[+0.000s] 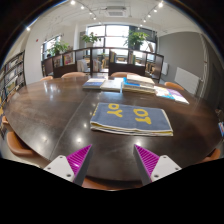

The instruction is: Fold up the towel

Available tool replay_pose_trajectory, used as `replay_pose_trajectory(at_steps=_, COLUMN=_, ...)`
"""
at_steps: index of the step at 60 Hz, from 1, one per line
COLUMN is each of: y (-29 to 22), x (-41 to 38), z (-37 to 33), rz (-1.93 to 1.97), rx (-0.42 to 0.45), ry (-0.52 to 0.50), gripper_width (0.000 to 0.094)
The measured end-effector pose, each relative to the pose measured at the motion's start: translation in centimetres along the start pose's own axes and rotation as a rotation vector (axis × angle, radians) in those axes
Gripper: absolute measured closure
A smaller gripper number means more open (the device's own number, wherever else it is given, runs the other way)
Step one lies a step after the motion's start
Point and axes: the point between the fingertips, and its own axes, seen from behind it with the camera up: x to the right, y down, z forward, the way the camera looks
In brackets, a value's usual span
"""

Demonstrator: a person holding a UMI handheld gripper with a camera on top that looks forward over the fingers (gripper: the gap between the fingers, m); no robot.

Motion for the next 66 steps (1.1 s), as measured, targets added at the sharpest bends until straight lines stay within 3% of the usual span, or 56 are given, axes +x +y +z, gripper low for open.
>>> replay_pose_trajectory(at_steps=14, y=-7.4, x=-6.1, z=12.8, rz=-0.01, rx=-0.006, ry=-0.015, gripper_width=0.018)
replay_pose_trajectory(at_steps=26, y=-10.1, x=-8.1, z=20.7, rz=0.012, rx=-0.014, ry=-0.025, gripper_width=0.0312)
replay_pose_trajectory(at_steps=32, y=-8.4, x=-8.0, z=22.9, rz=-0.031, rx=-0.071, ry=-0.013, gripper_width=0.0474)
replay_pose_trajectory(at_steps=39, y=-8.7, x=-6.0, z=22.7, rz=-0.003, rx=-0.013, ry=0.071, gripper_width=0.0844)
replay_pose_trajectory(at_steps=40, y=-8.6, x=-5.9, z=22.7, rz=-0.009, rx=-0.005, ry=0.075, gripper_width=0.0858)
replay_pose_trajectory(at_steps=54, y=-9.0, x=-5.6, z=22.3, rz=0.01, rx=-0.074, ry=0.014, gripper_width=0.0903)
replay_pose_trajectory(at_steps=66, y=-16.8, x=3.8, z=15.5, rz=-0.011, rx=0.06, ry=0.091, gripper_width=0.0905)
